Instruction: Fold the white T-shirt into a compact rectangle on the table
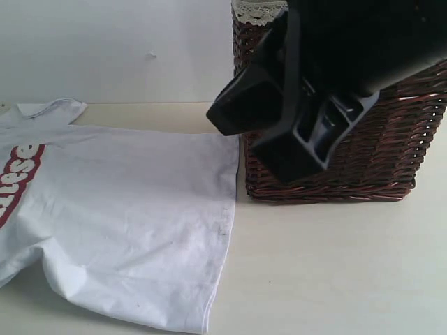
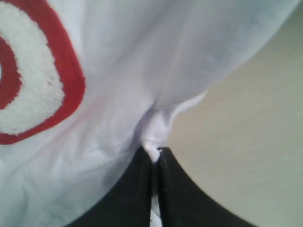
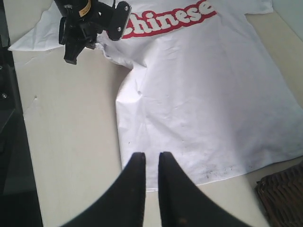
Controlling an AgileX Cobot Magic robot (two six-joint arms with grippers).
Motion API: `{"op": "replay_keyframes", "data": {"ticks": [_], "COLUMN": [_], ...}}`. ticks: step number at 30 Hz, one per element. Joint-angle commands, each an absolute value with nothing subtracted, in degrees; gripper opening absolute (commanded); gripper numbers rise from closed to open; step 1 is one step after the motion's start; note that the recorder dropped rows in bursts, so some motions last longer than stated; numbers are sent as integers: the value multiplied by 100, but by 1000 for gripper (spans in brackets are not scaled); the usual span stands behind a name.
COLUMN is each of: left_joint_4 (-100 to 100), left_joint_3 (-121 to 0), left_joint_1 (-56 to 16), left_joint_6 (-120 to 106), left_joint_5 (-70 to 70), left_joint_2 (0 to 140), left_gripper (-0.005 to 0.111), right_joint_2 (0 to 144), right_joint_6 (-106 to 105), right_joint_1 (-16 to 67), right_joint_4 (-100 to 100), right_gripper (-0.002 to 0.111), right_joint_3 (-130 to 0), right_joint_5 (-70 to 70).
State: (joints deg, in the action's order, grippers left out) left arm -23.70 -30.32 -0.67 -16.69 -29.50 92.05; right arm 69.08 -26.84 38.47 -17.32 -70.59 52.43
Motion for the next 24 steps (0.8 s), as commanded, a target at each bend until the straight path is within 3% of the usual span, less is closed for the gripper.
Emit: {"op": "replay_keyframes", "data": {"ticks": [1,8,20,24], "left_joint_4": [-2370,-2356,-2389,-2541], "left_joint_3": [-3009,-3187,-3097,-3022], "left_joint_1": [-48,-60,-60,-60], "left_joint_6": [-1765,-2141,-2816,-2985], "left_joint_5": [-3639,-4909,-5311,-5101], "left_joint_2": [9290,8980,8848,8842], "left_gripper": [0,0,0,14], "right_joint_2": [6875,6875,6875,6875], "right_joint_6": [-2668,-2668,-2668,-2679], "right_joint_1": [3860,3860,3860,3860], "right_joint_4": [-1753,-1753,-1789,-1787], "right_gripper": [13,13,13,13], "right_joint_3": [-7040,-7040,-7040,-7040], "right_joint_5": [5209,5243,5264,5264]}}
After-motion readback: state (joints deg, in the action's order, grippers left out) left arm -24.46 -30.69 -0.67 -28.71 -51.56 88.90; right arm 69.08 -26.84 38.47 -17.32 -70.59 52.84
